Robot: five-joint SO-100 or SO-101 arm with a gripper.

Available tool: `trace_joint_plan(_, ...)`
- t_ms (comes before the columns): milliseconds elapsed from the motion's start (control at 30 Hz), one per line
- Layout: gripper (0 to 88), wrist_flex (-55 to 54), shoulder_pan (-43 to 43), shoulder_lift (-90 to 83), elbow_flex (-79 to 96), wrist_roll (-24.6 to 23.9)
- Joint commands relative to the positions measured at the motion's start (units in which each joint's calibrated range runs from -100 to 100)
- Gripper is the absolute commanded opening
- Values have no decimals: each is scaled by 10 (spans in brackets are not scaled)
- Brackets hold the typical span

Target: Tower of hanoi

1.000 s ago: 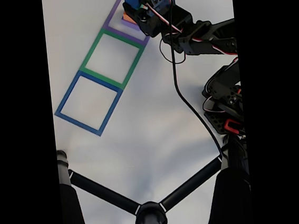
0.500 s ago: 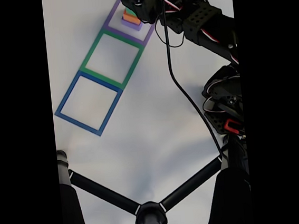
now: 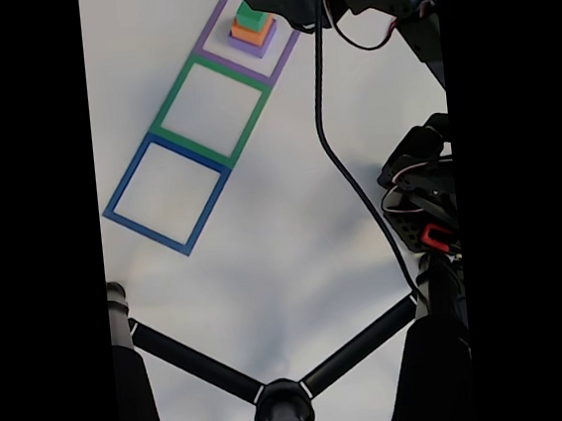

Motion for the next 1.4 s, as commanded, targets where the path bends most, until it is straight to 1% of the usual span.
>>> trace_joint_plan(0,7,76,-27,-37,-72,6)
trace_joint_plan(200,7,99,-55,-56,-62,6)
trace_joint_plan(267,8,76,-58,-62,-22,6)
trace_joint_plan(333,9,26,-61,-77,46,6)
trace_joint_plan(433,9,-90,-64,-106,182,6)
trace_joint_plan(600,10,-327,-71,-128,417,6)
trace_joint_plan(833,11,-613,-93,-83,623,6)
trace_joint_plan(967,11,-789,-110,-9,698,6)
trace_joint_plan(1100,12,-935,-120,83,736,6)
trace_joint_plan(1233,12,-1056,-123,192,741,6)
trace_joint_plan(1367,13,-1140,-120,286,731,6)
